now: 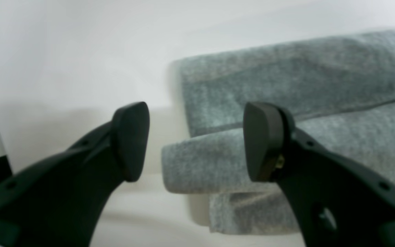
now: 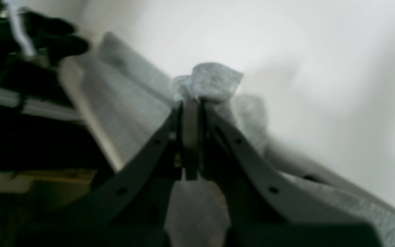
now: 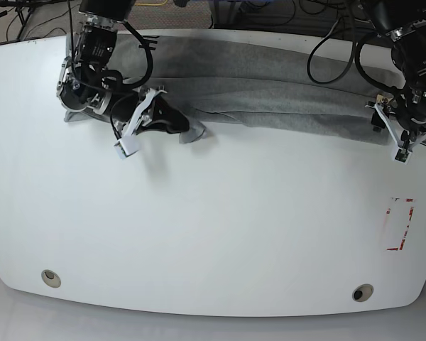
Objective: Layout the t-shirt on the table in an organized manner, then fold the t-shirt properly
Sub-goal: 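Grasp the sleeve with the right gripper and fold it over the shirt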
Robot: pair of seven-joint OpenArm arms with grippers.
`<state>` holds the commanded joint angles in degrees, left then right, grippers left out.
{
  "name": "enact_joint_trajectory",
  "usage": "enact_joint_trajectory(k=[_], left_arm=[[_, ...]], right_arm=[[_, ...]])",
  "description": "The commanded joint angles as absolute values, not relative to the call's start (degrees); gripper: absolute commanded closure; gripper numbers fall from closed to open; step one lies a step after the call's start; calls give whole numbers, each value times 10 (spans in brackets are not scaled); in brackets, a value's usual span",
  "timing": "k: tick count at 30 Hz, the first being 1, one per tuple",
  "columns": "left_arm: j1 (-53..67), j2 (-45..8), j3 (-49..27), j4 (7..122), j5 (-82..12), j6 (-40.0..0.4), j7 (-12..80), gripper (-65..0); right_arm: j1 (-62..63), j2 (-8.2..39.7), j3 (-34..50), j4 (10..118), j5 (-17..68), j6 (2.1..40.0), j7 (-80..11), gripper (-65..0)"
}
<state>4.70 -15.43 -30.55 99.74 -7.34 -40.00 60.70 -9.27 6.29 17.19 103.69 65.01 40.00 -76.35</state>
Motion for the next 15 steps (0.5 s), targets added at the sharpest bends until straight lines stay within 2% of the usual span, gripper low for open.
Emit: enact_joint_trajectory(k=[7,15], left_arm=[[47,-155,-305,997,-73,-400,607,-390],[47,-155,-305,997,-73,-400,607,-390]], right_arm=[[-155,97,167,1050,682,400,-764,0],[-224,115,166,1129,683,400,-764,0]])
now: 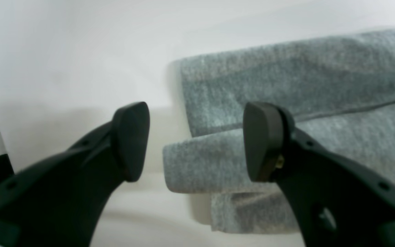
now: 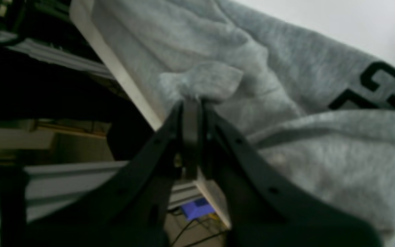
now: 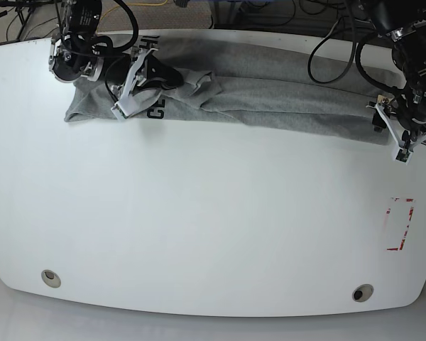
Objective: Layout the t-shirt on the table in an organized manner, then fold the t-shirt properly
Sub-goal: 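Grasp the sleeve with the right gripper and fold it over the shirt, then release the sleeve and regrasp the shirt end with the right gripper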
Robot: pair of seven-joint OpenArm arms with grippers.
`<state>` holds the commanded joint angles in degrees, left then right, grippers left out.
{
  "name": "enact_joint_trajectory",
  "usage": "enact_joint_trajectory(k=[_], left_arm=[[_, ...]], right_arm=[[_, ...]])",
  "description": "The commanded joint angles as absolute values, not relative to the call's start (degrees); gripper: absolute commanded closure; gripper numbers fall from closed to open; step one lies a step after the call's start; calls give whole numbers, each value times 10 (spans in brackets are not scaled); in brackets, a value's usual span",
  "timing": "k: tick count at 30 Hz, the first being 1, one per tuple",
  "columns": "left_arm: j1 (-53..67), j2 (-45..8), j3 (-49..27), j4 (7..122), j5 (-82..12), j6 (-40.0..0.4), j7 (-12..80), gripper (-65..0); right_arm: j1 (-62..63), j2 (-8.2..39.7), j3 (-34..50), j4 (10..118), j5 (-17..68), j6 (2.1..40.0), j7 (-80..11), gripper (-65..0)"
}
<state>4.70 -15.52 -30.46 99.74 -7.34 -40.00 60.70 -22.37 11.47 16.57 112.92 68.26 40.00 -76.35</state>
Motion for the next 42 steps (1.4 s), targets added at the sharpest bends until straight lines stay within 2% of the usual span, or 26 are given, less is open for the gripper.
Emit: enact_joint_trajectory(k=[4,7,17,20,33,42], left_arm=[[47,-155,-305,997,-73,-400,607,-390],[47,-155,-305,997,-73,-400,607,-390],[47,-155,-305,997,-73,-400,607,-390],[47,-155,-305,997,-73,-400,607,-390],[47,-155,-305,996,-73,-400,607,-390],[47,-155,-285,996,-73,-400,606,-390]], right_arm=[[-246,115,164,1134,683,400,-764,-6],[-256,115,164,1134,683,400,-764,-55],[-280,126,168,1134,683,400,-763,-484],[-278,126,182,1134,683,400,-762,-533],[-211,111,246,1131,651,400,-733,-531],[-152,115,286,1132,458,400,-691,-531]])
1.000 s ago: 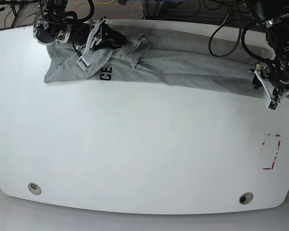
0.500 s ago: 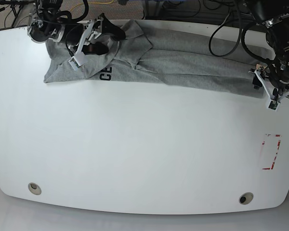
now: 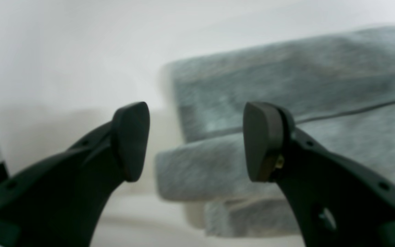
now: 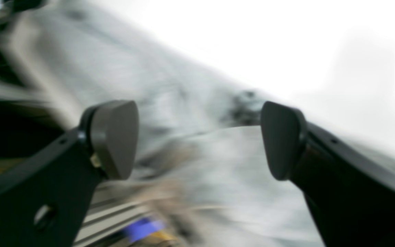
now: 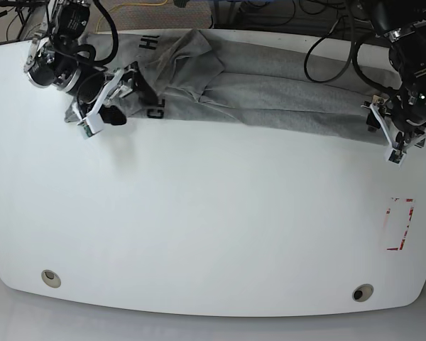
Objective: Layout the t-shirt on the table in an organized manner, then fold the t-shirt properly
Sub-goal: 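Release the sleeve and regrasp the shirt end with the right gripper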
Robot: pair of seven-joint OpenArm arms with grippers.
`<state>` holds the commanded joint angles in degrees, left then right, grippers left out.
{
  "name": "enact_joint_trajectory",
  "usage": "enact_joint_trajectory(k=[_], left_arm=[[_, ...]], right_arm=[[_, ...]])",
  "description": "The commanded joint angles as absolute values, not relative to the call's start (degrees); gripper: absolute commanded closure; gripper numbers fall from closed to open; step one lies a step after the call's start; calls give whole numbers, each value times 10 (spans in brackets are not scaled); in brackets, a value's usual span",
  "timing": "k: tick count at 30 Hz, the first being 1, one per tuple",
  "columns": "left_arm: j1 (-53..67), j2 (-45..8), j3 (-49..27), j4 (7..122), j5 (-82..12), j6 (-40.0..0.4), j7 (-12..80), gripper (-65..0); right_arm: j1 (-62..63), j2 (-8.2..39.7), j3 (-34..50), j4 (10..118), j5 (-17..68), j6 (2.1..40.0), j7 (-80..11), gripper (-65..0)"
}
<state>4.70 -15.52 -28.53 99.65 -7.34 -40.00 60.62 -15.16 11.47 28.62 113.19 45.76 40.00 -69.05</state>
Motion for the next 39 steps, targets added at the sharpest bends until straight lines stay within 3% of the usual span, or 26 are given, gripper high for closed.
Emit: enact_joint_trajectory(k=[8,15,18,22,24,28,31,39], left_arm=[[50,-147,-288,1002,-80,-400,606,-390],[83,-134,-317,1031,-116,-400,618,-390],[98,-132,-316,1031,-126,-400,622,-390],[124,-110,-320,1030,-118,-400,611,-364],[134,-102,-320,1027,-108,-400,600,-283],[143,-87,-320,1010,-88,-400,582,-164],[143,-82,-319,985,-68,-400,562,-119],[131,-81,-314,944,-54,-400,539,-119]], right_arm=[[-143,92,319,1134,250,400,-651,-530],[-175,86,334,1136,245,400,-647,-523],[-189,85,334,1137,258,400,-647,-465],[-211,85,334,1137,264,400,-645,-304],[-217,84,334,1136,262,400,-642,-185],[-224,72,334,1133,256,400,-620,-35],[-224,67,330,1113,226,400,-607,-16],[-186,69,330,1011,160,400,-541,-55]])
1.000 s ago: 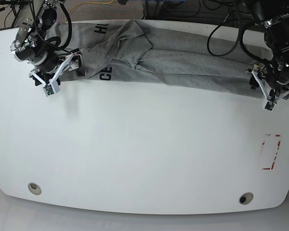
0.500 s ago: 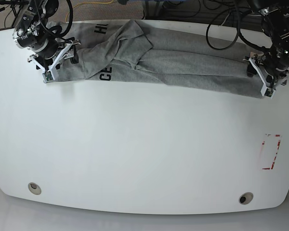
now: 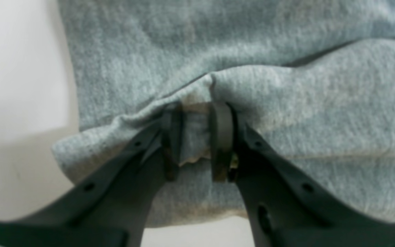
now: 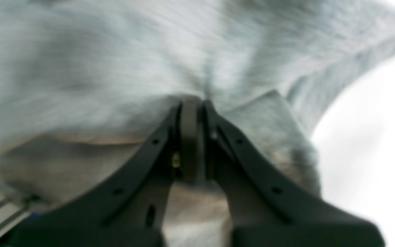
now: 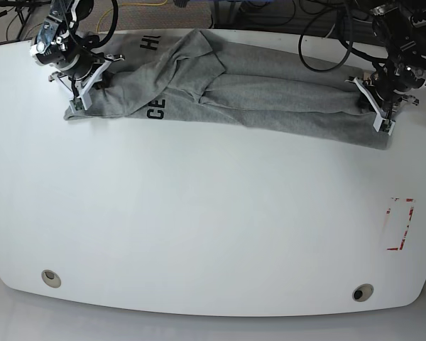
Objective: Layout the t-shirt on the table in an organized manner, then fold the t-shirt properly
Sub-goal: 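Release the sleeve and regrasp the shirt end with the right gripper, then grasp the opposite shirt end with the left gripper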
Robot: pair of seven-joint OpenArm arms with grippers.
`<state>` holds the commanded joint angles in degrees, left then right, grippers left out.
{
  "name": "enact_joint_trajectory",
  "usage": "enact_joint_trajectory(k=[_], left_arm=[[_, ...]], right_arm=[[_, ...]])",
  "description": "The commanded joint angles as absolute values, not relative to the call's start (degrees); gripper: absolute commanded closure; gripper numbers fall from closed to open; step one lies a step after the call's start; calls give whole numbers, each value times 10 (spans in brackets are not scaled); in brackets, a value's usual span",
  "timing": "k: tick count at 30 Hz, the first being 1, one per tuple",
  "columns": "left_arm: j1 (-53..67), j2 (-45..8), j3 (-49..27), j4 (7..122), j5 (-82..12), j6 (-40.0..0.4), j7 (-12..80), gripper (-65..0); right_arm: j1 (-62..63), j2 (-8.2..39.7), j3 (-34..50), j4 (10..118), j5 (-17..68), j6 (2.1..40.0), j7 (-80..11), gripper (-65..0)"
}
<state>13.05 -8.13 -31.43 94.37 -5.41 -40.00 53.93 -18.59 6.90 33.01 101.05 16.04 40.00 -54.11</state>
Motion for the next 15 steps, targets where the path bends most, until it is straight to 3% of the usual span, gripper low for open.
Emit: enact_joint_trajectory(k=[9,15], left_arm=[[74,-86,-314,907,-52,-400,538,-121],[39,-87,-313,894,-52,-400,551,-126]], right_arm=[[-102,119,330,877,126,400,-494,-55],[-73,146,330,844,126,400,-487,-55]])
